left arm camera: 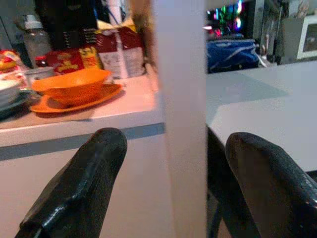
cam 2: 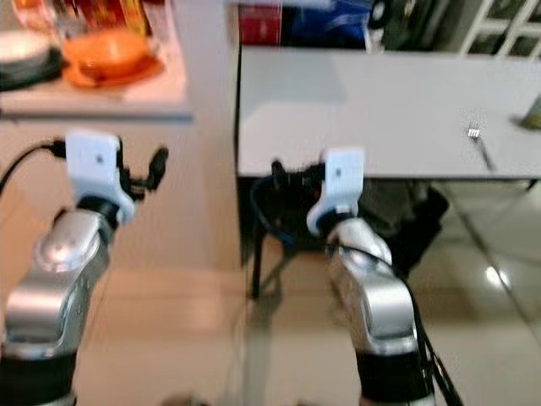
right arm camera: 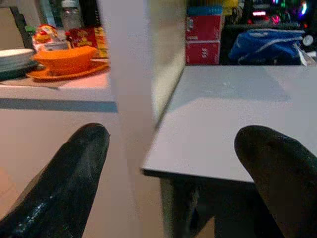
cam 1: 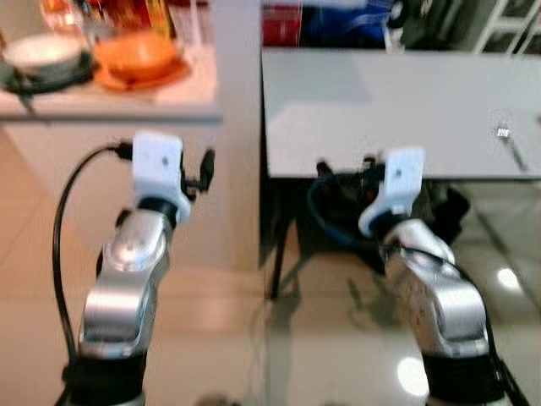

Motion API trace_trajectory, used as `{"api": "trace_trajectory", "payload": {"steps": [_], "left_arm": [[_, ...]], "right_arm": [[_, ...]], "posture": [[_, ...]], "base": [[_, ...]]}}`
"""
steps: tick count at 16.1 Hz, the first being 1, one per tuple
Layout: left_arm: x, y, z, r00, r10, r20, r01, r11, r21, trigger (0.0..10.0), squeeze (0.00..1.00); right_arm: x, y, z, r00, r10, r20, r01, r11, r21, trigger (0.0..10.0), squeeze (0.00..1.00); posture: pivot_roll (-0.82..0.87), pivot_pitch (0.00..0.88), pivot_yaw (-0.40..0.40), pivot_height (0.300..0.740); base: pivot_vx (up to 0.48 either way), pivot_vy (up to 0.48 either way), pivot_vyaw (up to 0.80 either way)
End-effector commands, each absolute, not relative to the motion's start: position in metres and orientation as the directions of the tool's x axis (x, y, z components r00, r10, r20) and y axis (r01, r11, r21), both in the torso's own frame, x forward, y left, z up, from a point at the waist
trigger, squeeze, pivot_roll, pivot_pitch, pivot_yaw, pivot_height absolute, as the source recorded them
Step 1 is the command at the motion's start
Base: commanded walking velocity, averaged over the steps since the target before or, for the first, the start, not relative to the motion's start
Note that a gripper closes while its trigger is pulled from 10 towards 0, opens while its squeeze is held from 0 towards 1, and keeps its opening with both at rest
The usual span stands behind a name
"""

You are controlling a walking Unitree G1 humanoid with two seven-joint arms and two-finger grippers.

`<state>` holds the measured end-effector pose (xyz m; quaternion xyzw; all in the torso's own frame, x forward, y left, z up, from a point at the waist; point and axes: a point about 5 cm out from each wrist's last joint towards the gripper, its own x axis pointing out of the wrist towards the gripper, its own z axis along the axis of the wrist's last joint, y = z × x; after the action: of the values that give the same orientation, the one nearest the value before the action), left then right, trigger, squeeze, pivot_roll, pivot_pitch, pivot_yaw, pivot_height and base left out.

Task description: Setting the table

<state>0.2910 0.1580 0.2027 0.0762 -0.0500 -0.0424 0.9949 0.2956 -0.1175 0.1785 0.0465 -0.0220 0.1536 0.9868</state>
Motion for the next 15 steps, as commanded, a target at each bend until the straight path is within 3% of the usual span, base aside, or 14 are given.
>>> {"api": "trace_trajectory", "payload": {"steps": [1,7,11,15], "left_arm": [[0.2905,0.1636,0.2039,0.993,-0.071,0.095,0.054,0.984,0.172,10.0,0.00],[0.2901,0.1659,0.2041,0.995,-0.060,0.079,0.047,0.985,0.165,10.0,0.00],[0.2899,0.1627,0.2062,0.992,-0.093,0.083,0.080,0.986,0.149,10.0,0.00],[0.2899,0.1643,0.2073,0.994,-0.078,0.081,0.066,0.987,0.149,10.0,0.00]], "right_arm": [[0.2963,-0.1121,0.1846,0.945,0.316,0.083,-0.323,0.942,0.093,10.0,0.00],[0.2965,-0.1065,0.1828,0.944,0.318,0.084,-0.326,0.937,0.126,10.0,0.00],[0.2972,-0.1046,0.1829,0.943,0.322,0.084,-0.331,0.934,0.135,10.0,0.00],[0.2990,-0.1043,0.1859,0.944,0.315,0.095,-0.324,0.939,0.112,10.0,0.00]], "posture": [[0.00,0.011,-0.014,0.740],[0.01,0.000,-0.018,0.740],[0.01,0.000,-0.021,0.740],[0.01,0.000,-0.025,0.740]], "base": [[0.000,0.480,0.00],[0.000,0.442,0.00],[0.000,0.000,0.00],[0.340,0.000,0.00]]}}
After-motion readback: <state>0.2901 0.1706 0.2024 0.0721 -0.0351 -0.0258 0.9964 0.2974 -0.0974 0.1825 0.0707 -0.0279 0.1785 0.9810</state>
